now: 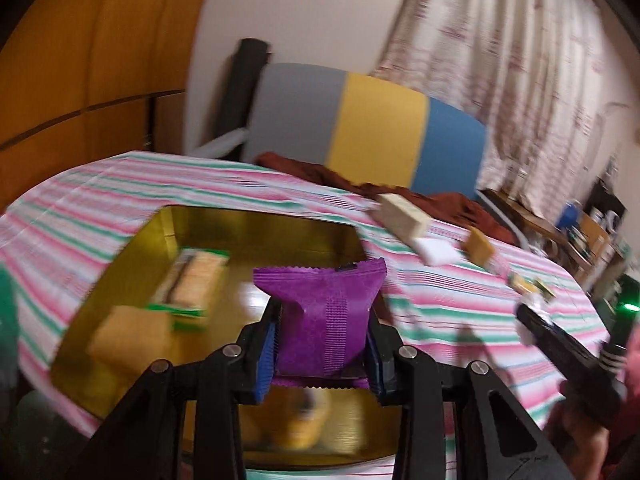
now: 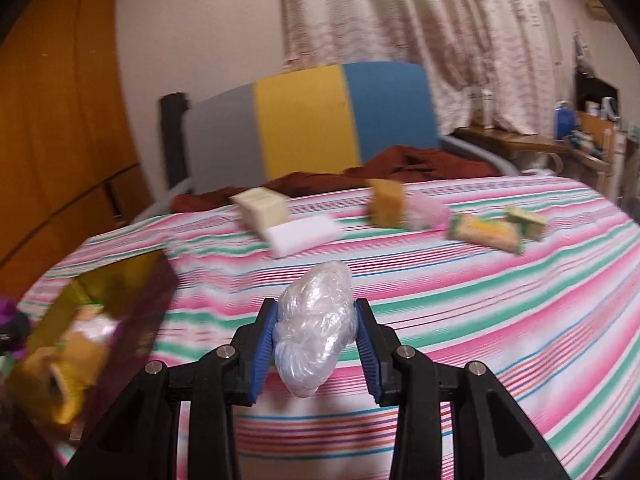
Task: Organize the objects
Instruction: 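Carry the purple packet into the tray with the left tool while the right tool drops the plastic bundle in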
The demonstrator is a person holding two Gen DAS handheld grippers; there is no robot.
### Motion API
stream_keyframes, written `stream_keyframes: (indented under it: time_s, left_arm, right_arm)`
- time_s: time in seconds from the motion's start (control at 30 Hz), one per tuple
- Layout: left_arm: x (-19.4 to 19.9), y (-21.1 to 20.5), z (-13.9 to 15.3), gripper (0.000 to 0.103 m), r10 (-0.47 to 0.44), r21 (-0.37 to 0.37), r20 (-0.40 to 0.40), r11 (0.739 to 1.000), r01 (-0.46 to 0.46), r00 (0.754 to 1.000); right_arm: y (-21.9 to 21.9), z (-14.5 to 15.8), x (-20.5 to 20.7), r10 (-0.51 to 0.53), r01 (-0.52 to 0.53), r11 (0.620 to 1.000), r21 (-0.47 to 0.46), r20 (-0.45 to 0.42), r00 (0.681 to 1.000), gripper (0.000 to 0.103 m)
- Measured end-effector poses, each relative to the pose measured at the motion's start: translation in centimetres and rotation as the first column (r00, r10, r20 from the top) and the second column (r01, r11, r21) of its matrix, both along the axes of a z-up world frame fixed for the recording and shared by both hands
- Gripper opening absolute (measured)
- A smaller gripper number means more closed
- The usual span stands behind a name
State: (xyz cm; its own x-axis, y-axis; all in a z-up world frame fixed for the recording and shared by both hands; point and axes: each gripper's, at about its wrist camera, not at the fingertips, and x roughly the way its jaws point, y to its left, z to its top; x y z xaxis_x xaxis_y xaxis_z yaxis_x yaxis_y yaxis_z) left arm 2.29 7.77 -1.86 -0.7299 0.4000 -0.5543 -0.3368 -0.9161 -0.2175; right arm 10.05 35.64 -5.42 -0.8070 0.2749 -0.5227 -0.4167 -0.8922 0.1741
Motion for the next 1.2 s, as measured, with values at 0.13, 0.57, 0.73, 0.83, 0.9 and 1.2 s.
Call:
stream_keyframes:
  time_s: [0.13,0.57,0.73,0.83,0.9,1.2]
  left_arm:
    - [-1.7,-3.1,-1.4,0.037,0.074,-0.007,0.051,0.997,-0.074,0.996]
    - [-3.9,-5.4,-4.5,0.062,0.120,-0.043,0.166,0.993,-0.114,0.979]
    - [-3.2,-5.9,-4.0,0.079,0.151,-0.034,0.144,0.989,-0.147,0.978]
    - [-2.6,-6.6,-3.5,0.094,0.198,-0.026,0.123,0.980,-0.196,0.972]
    - [-2.1,-6.7,-3.0,0.096,0.205,-0.022,0.101,0.979,-0.204,0.974]
    - [-1.2,-6.2,-2.2,0.102,0.203,-0.035,0.079,0.979,-0.201,0.976]
  right_arm:
    - [-3.1,1.2,-0.9,0.106,-0.107,0.994,-0.026,-0.021,0.994,0.038]
    - [-8.3,4.2,-1.6,0.253,-0.257,0.965,-0.051,-0.070,0.965,0.038]
    - [-9.1,3.9,-2.3,0.284,-0.287,0.955,-0.073,-0.047,0.958,0.038]
    - [-9.5,3.5,-2.8,0.307,-0.308,0.946,-0.097,-0.027,0.951,0.038]
    - [-9.9,3.2,-3.5,0.334,-0.333,0.936,-0.114,-0.007,0.943,0.038]
    - [-11.1,3.0,-11.8,0.472,-0.447,0.874,-0.190,0.116,0.874,0.038]
